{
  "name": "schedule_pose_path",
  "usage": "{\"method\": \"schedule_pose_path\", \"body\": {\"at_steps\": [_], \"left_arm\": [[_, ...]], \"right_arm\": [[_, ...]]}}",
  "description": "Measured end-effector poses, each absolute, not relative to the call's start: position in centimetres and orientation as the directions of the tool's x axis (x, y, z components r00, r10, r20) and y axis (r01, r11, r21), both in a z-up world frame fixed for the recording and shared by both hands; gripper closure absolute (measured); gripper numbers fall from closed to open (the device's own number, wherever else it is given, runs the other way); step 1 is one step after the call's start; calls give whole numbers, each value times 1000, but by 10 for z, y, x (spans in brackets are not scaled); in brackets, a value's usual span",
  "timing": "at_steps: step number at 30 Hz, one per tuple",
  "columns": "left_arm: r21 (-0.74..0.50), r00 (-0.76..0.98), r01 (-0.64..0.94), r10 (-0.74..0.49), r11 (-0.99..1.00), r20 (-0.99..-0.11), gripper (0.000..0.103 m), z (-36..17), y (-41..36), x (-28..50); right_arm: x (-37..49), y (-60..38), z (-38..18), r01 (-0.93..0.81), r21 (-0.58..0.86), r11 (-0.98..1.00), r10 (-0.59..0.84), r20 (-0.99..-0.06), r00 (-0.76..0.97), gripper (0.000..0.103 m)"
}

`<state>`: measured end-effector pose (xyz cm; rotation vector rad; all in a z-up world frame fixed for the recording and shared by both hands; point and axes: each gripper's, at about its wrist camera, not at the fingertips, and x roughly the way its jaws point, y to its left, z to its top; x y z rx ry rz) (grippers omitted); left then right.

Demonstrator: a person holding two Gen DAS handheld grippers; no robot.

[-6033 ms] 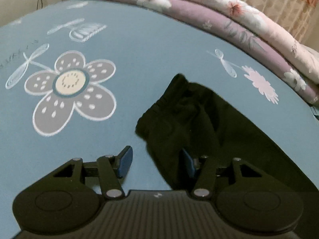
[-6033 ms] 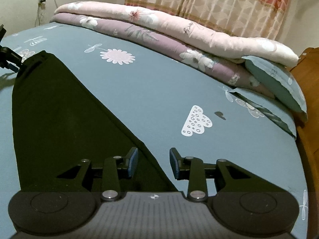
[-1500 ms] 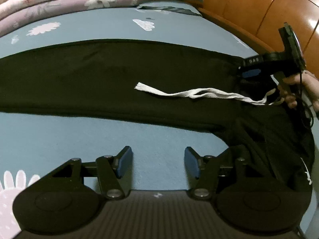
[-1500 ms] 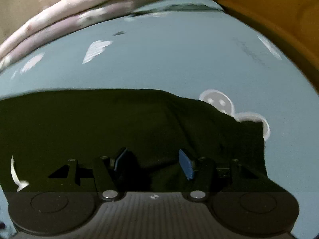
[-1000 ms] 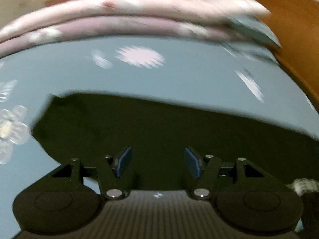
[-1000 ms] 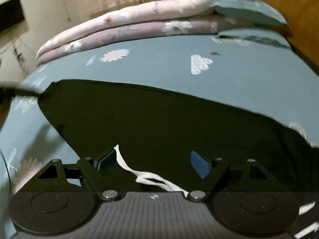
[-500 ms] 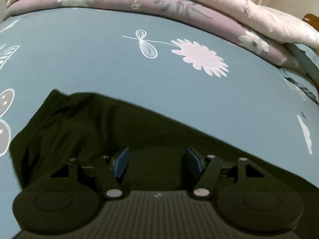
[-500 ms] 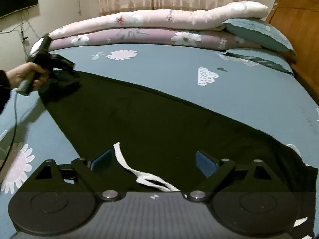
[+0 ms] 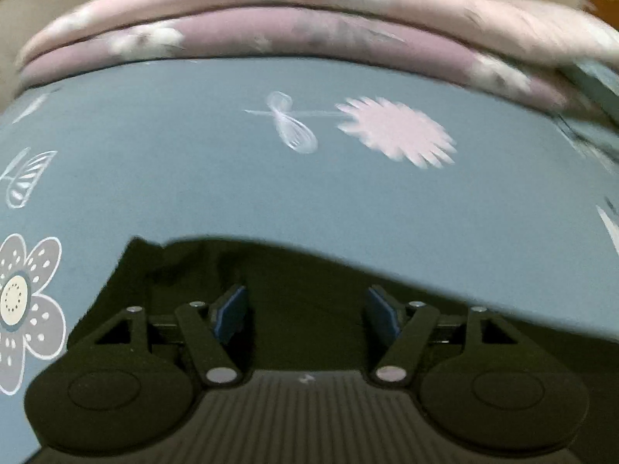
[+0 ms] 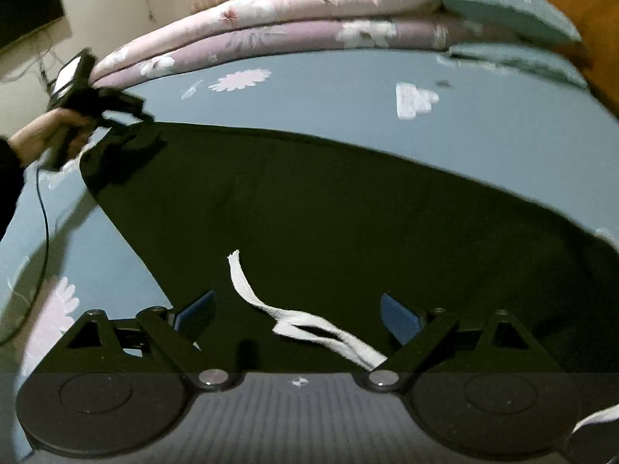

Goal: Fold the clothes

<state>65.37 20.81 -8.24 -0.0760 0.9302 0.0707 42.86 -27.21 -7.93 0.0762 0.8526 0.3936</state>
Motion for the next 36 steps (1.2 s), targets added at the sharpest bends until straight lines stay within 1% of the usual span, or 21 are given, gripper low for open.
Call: {"method": "schedule_pose_path", "body": {"at_steps": [2,4,5,7,10,13,16,18,20,22,24,25,27,30,31,33,35,36], "left_arm": [[-52,550,-57,-12,997,-835,32,-85,207,647],[-65,534,-43,-32,997,-845,32,-91,208,645],[-70,525,-52,-32,996,-851,32,-95,211,647],[-82,515,-82,-29,993,-857,32,-103,217,652],[-92,560,-139,1,986,-829,32,-108,231,662],[-74,589,-239,84,968,-803,32,-111,247,668],[-57,598,-282,129,958,-791,32,-105,252,666],[-68,604,-260,107,963,-790,32,-97,251,657],[-77,622,-201,66,977,-781,32,-86,245,646],[-112,607,-134,-7,985,-795,30,-81,242,634],[-125,573,-97,-48,987,-818,30,-84,241,627],[-109,553,-94,-39,990,-832,30,-89,241,626],[-42,532,-135,37,990,-846,30,-101,244,628],[40,554,-274,192,961,-810,29,-108,260,631],[29,556,-310,206,950,-805,33,-107,265,631],[-12,573,-339,196,941,-796,33,-104,271,627],[-51,614,-290,145,956,-776,33,-95,262,616],[-58,623,-240,108,969,-775,33,-93,252,610]], "right_arm": [[429,-274,-78,-308,261,915,397,-717,573,7],[425,-271,-75,-336,277,900,428,-707,563,6],[423,-270,-73,-351,284,892,443,-702,558,4],[421,-266,-72,-366,286,885,454,-697,554,4],[418,-263,-69,-383,291,877,469,-692,549,4],[416,-261,-67,-392,302,869,483,-688,542,4],[414,-260,-64,-404,310,861,497,-684,534,4],[414,-259,-63,-413,318,853,509,-679,529,3],[413,-258,-61,-417,319,851,512,-675,531,3],[412,-257,-60,-418,320,850,514,-674,531,3],[411,-255,-60,-422,321,848,518,-671,530,3],[411,-254,-59,-423,320,847,519,-671,530,3],[411,-253,-60,-421,320,849,516,-674,528,3],[412,-252,-61,-417,313,853,508,-679,530,3],[412,-252,-61,-416,310,855,505,-680,531,3],[413,-253,-61,-414,315,854,508,-677,533,3],[413,-254,-61,-412,320,853,510,-675,533,3],[413,-254,-61,-411,320,854,509,-675,533,3]]}}
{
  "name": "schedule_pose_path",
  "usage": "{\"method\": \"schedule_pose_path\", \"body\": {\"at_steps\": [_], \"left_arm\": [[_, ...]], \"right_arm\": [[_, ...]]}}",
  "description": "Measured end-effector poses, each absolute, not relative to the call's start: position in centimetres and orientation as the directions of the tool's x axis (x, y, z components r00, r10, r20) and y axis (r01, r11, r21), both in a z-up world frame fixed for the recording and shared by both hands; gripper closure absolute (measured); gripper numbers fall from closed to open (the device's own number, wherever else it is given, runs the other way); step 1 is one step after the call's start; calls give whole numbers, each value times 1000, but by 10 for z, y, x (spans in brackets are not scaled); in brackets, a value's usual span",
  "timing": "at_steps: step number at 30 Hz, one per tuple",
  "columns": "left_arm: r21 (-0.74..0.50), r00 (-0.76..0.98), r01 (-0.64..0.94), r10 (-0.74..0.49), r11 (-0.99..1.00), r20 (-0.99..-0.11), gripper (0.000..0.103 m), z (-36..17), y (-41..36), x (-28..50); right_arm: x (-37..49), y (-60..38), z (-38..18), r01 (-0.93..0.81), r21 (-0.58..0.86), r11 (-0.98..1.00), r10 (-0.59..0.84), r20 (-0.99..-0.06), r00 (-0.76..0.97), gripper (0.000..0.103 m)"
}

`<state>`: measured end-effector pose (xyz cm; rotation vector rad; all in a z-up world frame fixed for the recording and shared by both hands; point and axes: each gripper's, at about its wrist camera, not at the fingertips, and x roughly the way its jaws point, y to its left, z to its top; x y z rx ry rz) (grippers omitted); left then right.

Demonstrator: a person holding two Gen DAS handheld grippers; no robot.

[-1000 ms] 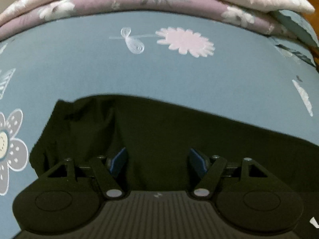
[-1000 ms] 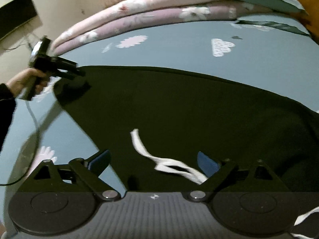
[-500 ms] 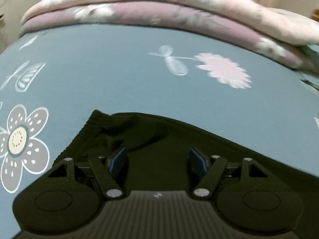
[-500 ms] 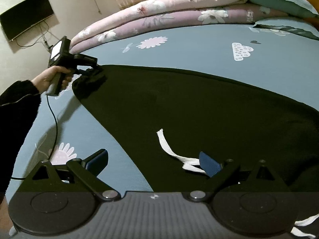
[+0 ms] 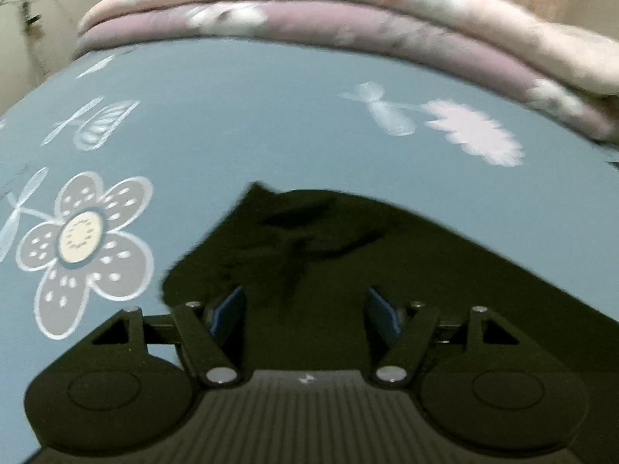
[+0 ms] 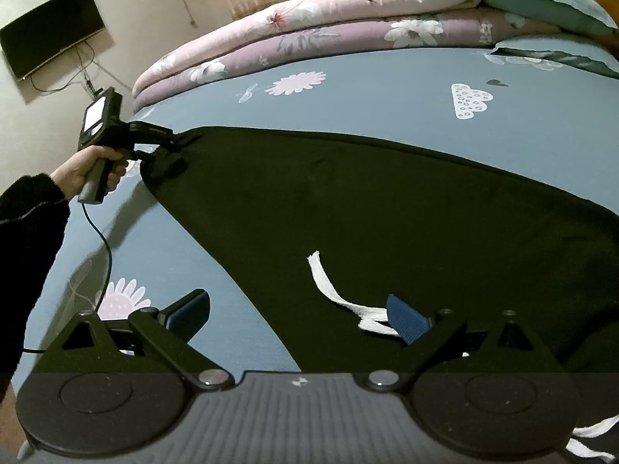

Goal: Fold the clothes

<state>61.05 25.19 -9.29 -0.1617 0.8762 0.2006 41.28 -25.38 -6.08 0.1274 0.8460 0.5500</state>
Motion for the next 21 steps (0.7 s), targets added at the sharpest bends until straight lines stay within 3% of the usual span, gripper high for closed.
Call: {"method": "schedule_pose_path", "body": {"at_steps": [7,12,13,16,21], "left_arm": [[-62,581,75,-95,995,-808,30,-96,190,579],[115,575,5,91,993,-813,26,-112,197,577],[98,574,-37,101,995,-813,27,-110,205,578],[24,581,-119,89,993,-809,30,-103,223,577],[-46,595,37,-59,998,-802,28,-100,192,555]], "right_arm": [[411,-251,-60,-420,317,850,513,-675,530,3],[410,-254,-56,-413,310,856,506,-666,548,2],[410,-254,-55,-412,311,857,506,-665,550,2],[409,-255,-54,-410,312,857,506,-661,555,2],[410,-253,-56,-411,315,855,509,-663,549,2]]}}
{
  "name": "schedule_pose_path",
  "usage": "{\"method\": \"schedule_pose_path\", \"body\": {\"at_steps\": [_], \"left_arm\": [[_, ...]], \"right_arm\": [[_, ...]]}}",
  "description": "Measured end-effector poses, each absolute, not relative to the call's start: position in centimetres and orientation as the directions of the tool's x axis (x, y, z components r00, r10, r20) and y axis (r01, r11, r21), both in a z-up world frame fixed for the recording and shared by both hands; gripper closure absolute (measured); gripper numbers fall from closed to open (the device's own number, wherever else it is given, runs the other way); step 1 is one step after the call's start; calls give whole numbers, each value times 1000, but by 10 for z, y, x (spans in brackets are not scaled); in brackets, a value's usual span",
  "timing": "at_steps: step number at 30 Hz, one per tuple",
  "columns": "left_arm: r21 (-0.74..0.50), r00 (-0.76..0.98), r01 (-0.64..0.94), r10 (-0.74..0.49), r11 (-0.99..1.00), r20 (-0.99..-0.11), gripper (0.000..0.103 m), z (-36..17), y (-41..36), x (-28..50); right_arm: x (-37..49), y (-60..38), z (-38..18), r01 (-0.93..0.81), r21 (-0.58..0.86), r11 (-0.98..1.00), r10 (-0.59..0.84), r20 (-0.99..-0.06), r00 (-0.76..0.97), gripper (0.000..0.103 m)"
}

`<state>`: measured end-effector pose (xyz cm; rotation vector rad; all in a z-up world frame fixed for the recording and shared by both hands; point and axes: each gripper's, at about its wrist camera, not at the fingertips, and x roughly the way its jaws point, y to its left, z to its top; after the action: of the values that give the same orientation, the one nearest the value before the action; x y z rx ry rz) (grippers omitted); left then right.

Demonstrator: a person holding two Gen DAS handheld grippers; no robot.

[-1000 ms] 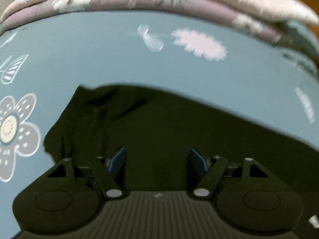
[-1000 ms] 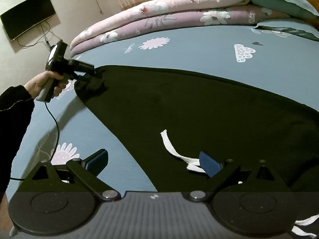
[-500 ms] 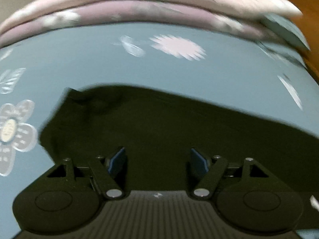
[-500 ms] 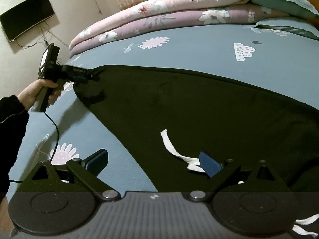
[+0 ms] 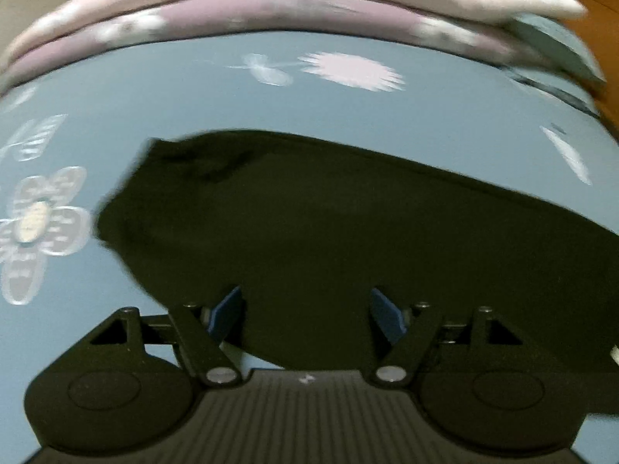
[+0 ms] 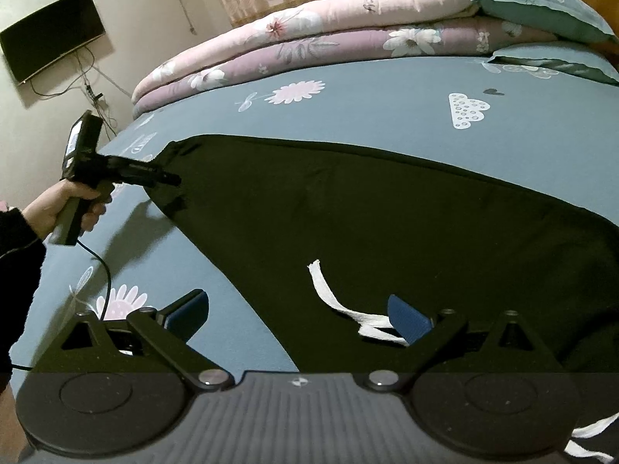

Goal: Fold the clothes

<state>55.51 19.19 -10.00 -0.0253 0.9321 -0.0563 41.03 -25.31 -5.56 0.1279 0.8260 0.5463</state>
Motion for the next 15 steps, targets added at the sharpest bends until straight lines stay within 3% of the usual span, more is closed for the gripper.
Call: {"method": "schedule_pose_path", "body": {"at_steps": [4,8,11,15], "left_arm": [[16,585,90,-40,996,-810,28,-109,177,551],[98,572,-4,83,995,-816,29,-114,179,556],[93,612,18,63,996,-789,30,-101,163,553],[13,620,209,-122,978,-775,27,-91,117,551]], "right_arm": [[409,-251,-54,-414,311,856,507,-664,550,2],[407,-254,-50,-413,314,855,510,-652,562,1],[407,-258,-48,-408,317,856,510,-643,572,1],[408,-257,-50,-400,318,860,505,-649,569,1]]}}
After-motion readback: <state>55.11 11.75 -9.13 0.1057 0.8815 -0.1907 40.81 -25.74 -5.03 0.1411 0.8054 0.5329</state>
